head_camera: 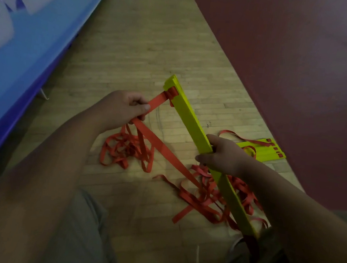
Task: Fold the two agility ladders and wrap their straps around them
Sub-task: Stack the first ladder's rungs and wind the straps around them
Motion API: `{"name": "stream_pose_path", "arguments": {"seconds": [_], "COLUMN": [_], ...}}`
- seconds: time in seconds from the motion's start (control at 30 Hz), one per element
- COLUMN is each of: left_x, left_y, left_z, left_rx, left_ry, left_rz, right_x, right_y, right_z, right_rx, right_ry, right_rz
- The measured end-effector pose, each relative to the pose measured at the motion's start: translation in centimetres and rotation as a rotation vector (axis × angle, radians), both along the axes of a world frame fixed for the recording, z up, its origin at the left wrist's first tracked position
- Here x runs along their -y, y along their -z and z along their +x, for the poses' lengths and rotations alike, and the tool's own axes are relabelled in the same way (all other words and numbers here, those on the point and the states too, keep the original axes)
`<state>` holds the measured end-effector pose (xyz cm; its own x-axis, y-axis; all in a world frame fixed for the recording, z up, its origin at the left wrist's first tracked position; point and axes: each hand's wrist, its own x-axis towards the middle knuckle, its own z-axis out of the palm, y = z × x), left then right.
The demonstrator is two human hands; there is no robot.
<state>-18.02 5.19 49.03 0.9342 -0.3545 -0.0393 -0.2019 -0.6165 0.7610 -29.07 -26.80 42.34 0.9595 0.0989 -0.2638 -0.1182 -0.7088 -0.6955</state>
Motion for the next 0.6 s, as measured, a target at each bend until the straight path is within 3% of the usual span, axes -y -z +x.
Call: {"name": "stream_pose_path", "arguments": {"seconds": [0.17, 0.6], "left_x": [0.7, 1.1], "left_y": [-0.5, -0.4], "left_z": [-0.4, 0.5], "left_rx": [-0.005, -0.065], "left_ry": [-0.030, -0.129], "left_rz": [-0.139, -0.300], "right_x": [-0.6, -2.4], "right_y": [0.9, 0.2], "right_z": [0.5, -0.2], "right_rx": [0.023, -0.174], "right_ry": [0.004, -0.178], "right_rz": [-0.144, -0.044]}}
